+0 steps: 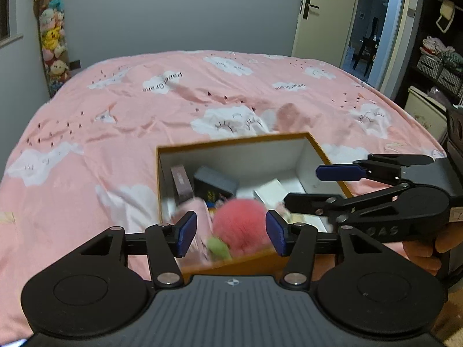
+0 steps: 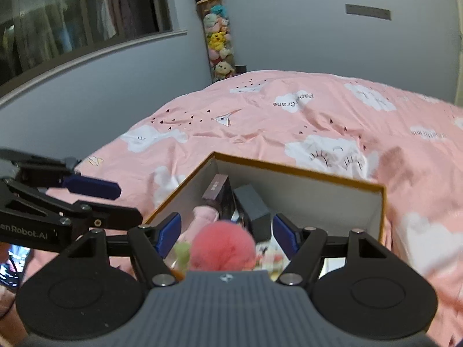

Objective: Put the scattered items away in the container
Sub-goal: 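Move both tools back toward the remaining items beside the box, then grasp the pink pouch with brush with the right gripper while the left grasps the gold cube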

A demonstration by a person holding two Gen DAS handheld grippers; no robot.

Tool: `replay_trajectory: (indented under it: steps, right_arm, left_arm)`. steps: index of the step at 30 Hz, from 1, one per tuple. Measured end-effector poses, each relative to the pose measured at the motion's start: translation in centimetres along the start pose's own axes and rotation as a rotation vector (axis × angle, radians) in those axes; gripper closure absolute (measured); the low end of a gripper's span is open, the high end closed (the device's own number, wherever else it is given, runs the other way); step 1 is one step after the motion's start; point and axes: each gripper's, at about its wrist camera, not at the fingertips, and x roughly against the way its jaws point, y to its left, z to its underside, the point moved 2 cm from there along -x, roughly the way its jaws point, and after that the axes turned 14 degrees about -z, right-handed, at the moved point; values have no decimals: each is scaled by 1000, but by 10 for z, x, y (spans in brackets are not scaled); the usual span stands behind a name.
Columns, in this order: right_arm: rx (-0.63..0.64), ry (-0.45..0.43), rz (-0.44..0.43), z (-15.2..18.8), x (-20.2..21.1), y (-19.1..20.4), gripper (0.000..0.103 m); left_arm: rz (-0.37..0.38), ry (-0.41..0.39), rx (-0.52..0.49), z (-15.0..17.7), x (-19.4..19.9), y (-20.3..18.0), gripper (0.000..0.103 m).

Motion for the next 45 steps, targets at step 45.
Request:
replay_trajectory:
  steps: [45]
  right_arm:
    - [-461, 393, 61, 183, 12, -13, 32]
  left_arm:
    - [179, 399, -234, 148, -41, -60, 29]
